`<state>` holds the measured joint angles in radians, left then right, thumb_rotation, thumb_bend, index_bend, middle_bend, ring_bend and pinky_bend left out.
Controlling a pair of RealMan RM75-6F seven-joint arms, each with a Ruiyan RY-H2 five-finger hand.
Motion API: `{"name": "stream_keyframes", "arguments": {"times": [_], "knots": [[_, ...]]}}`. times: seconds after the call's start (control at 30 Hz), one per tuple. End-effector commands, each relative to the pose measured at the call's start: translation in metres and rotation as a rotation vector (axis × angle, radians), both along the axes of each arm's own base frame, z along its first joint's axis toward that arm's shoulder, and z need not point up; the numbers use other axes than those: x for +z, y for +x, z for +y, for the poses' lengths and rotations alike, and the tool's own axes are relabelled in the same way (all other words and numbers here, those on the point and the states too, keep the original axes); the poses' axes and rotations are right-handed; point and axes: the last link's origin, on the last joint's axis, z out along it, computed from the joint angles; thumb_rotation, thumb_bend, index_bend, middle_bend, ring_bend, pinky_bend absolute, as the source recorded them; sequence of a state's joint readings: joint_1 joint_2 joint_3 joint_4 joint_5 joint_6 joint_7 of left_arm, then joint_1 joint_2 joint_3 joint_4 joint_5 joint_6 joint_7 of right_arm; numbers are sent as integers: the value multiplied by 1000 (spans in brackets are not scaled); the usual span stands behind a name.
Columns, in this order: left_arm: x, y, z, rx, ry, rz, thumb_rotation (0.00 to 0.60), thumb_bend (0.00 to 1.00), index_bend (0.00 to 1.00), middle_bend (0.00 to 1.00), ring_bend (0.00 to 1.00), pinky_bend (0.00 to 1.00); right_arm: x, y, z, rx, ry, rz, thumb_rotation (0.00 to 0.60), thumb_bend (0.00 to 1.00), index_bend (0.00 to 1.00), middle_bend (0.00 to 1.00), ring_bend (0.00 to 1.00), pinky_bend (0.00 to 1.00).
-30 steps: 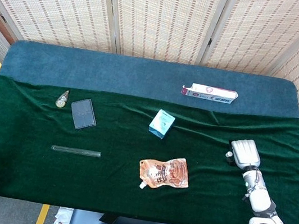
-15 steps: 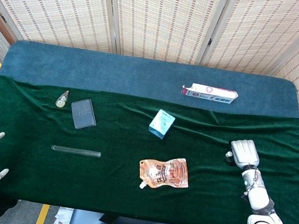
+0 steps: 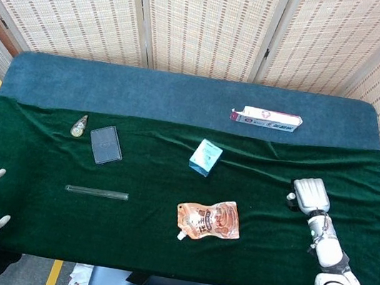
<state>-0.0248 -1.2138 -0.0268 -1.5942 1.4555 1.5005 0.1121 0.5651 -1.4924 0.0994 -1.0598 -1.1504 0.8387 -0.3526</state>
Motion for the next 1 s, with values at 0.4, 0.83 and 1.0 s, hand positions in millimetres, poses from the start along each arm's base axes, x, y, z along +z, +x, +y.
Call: {"name": "stream_keyframes", "arguments": {"times": [0.4,0.83,1.0], "knots": [[2,-3,-1,1,0,-1,600,194,126,109,47,0,-1,1,-1,-5,2,5,458,426,477,904,1000,962],[1,-6,-3,11,-3,2,600,194,120,109,47,0,-2,3,-3,-13,9,10,466,541,567,928,1000,962],[4,-4,4,-13,-6,1,600,194,130,109,47,0,5,11,-1,-7,-2,-41,474,655,630,951,1000,962]]}}
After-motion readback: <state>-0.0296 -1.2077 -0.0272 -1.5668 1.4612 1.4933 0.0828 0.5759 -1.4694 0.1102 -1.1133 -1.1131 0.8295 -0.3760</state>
